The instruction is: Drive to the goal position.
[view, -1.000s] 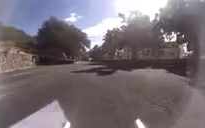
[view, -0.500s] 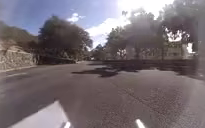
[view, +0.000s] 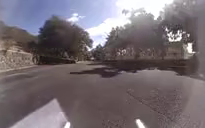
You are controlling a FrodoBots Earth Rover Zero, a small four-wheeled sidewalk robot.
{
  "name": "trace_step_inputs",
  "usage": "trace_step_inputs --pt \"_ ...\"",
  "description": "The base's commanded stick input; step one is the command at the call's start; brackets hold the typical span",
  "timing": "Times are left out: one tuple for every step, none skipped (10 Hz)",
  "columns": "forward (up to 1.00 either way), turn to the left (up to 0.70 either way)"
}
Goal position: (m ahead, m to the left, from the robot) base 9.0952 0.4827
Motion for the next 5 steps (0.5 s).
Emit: trace_step_inputs --pt "0.70 0.00" --pt "0.70 0.00" --pt "0.70 0.00" --pt "0.70 0.00" --pt "0.70 0.00"
